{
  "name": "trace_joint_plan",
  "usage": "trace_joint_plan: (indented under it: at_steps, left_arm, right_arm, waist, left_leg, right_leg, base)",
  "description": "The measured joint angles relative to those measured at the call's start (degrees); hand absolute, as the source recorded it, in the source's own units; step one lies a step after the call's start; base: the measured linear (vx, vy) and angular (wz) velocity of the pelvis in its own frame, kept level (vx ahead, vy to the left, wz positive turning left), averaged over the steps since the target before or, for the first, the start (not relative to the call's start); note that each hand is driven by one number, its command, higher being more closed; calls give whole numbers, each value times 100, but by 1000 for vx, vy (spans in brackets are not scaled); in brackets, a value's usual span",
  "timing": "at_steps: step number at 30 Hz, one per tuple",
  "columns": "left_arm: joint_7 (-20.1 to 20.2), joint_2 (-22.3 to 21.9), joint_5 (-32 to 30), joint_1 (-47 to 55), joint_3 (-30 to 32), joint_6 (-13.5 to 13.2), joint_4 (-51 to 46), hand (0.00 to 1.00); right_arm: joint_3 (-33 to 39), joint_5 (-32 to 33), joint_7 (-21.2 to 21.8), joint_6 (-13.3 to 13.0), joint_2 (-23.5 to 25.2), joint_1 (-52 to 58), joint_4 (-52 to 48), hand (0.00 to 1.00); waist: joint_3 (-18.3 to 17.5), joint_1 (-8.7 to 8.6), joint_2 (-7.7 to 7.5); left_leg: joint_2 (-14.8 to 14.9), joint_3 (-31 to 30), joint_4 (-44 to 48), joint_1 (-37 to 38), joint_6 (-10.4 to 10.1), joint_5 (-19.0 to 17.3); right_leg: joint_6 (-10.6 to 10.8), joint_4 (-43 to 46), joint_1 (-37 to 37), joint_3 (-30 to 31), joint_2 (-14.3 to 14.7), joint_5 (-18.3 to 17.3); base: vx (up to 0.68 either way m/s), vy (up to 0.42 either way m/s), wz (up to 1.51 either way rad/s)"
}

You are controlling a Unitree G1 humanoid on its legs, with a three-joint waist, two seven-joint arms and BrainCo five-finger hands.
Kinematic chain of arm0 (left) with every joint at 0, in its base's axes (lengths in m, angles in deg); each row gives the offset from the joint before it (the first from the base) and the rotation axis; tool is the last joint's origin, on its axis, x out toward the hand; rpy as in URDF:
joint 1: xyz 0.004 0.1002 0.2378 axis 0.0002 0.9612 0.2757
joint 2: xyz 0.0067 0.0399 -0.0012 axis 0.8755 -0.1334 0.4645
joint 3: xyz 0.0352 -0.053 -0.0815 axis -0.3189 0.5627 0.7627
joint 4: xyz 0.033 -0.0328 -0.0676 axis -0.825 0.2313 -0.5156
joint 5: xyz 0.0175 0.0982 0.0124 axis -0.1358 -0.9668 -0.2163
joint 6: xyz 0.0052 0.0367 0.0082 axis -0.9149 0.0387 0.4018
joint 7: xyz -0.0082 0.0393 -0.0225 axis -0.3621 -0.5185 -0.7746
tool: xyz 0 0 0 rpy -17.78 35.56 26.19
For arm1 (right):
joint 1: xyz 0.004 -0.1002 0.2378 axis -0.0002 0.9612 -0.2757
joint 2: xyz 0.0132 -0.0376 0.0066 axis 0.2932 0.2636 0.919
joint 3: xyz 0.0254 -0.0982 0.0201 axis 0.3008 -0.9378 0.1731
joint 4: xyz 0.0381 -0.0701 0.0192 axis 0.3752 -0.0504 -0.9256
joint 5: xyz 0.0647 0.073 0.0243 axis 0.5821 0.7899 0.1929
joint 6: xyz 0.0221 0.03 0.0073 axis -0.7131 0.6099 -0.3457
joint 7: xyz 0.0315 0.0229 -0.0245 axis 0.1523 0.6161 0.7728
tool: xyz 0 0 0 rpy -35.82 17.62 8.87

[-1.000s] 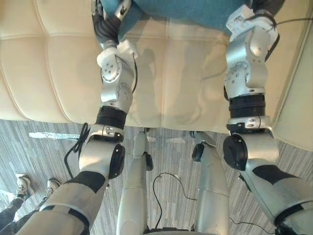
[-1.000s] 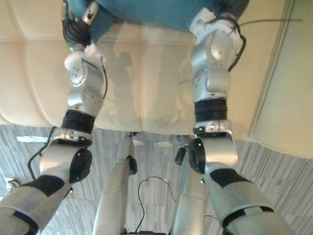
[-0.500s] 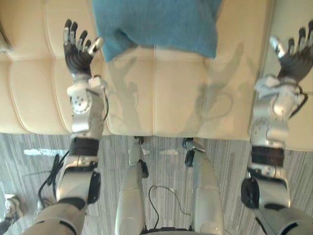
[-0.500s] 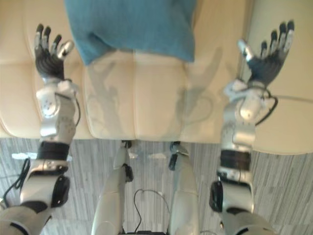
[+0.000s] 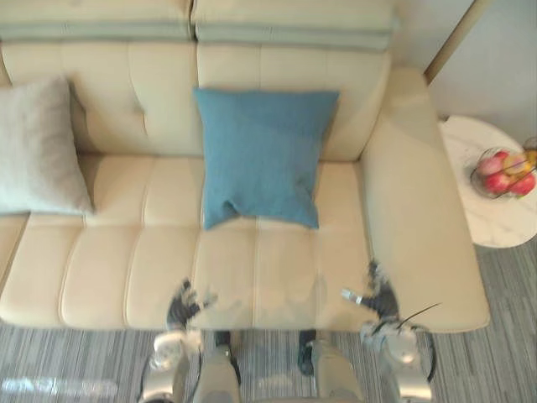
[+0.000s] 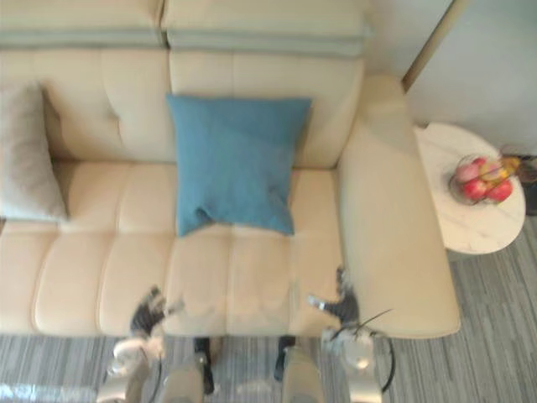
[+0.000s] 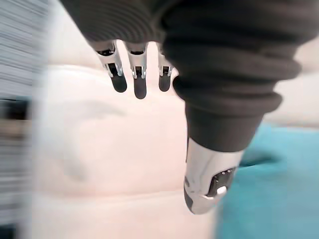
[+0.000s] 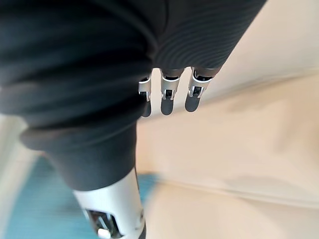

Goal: Pick up cushions and gather them together orderly.

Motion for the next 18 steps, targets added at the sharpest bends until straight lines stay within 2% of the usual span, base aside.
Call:
trace_joint_plan:
  at_steps: [3,7,10,13,15,16,17,18]
  left_arm:
    - [-16,-36,-129,20,304,52,364,0]
    - [-38,-3,-154,50,392,117,666,0]
    - [-48,-12,-187,45,393,163,662,0]
    - [-77,-36,-194,-9,388,164,549,0]
    - [-103,-144,-197,-10,373,156,373,0]
    - [-142,-205,-197,-100,381,153,289,0]
    - [-149,-264,-198,-109,387,163,237,0]
    - [-150,-286,-199,-68,383,162,210,0]
  right_arm:
    - [329,29,-13,131,2,25,817,0]
    - [522,247,-44,166,-20,-4,1125,0]
    - [510,302,-55,175,-3,-145,1228,0]
    - [430,482,-98,177,4,-355,1216,0]
    - [396,519,-126,177,-6,-503,1089,0]
    - [410,523,-141,171,18,-606,1005,0]
    - [422,522,-142,180,20,-639,921,0]
    - [440,520,-142,183,22,-632,859,0]
  waist:
    - [-179,-21,68]
    - [-230,-41,146]
    - [-216,-30,153]
    - [-164,-8,124]
    - [-118,2,208]
    - [-78,37,178]
    - [-68,49,198]
    - [-66,43,234]
  left_leg:
    - [-7,-46,-203,321,-23,21]
    - [-22,-66,-309,578,-26,19]
    - [-29,-140,-282,528,-20,27]
    - [-35,-223,235,202,0,3]
    - [-4,-354,380,47,-31,26]
    - [41,-363,815,-47,-11,-378]
    - [120,-321,1854,-247,77,-900]
    - [186,-325,2580,-248,15,-1195]
  right_leg:
    - [26,-250,334,13,38,54]
    - [65,-515,679,10,90,136]
    - [49,-617,754,-107,91,208]
    - [31,-517,685,-167,33,217]
    - [-11,-382,520,-193,26,232]
    - [-125,-348,347,-247,-115,270]
    - [-171,-279,297,-245,-126,330]
    - [-165,-265,303,-211,-127,366]
  base:
    - [111,25,-3]
    - [79,18,1]
    - [27,16,14]
    - [-38,-5,12]
    - [-120,-24,-1]
    - [-127,11,-23]
    - [-97,27,-37]
    - [-91,100,-35]
